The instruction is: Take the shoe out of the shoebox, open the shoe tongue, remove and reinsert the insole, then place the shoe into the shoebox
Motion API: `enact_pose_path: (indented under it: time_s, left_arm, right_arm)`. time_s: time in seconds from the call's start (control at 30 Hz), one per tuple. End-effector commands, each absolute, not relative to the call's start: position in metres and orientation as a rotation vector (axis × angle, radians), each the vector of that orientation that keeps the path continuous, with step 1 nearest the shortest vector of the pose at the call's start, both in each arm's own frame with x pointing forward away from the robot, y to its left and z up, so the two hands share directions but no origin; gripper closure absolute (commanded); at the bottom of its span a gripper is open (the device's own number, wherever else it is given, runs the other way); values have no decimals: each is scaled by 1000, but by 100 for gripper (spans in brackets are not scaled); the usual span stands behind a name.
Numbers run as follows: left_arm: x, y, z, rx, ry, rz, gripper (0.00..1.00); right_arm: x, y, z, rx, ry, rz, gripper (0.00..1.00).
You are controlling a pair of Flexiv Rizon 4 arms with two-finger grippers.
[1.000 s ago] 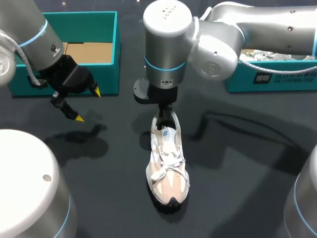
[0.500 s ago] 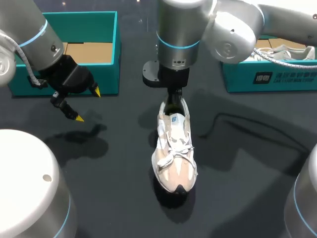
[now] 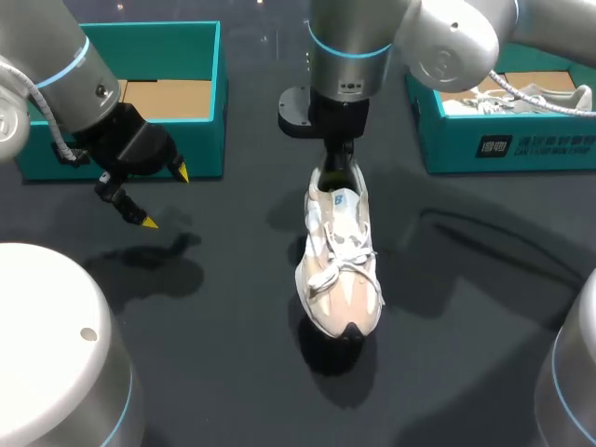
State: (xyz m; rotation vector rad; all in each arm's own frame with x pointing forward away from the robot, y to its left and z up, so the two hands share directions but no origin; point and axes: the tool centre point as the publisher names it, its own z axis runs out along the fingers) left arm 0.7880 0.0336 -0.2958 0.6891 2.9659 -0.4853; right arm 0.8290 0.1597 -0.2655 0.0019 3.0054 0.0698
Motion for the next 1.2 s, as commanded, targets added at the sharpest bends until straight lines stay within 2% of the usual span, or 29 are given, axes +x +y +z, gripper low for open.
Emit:
enact_pose_path:
  time_s: [0.03,0.37,0.77,1.2]
  left_arm:
    - [787,34,-295,689,2965,-482,0]
    - [787,34,-295,689,2965,-482,0]
    - [787,34,-295,689,2965,-482,0]
    - [787,34,-295,689,2965,-482,0]
  right_arm:
    - [829,159,-265,2,3006,72,100]
    - [829,159,-265,2,3006,72,100]
    - [836,131,-207,17,3008,50,100]
    - [882,84,-155,-13,2956,51,100]
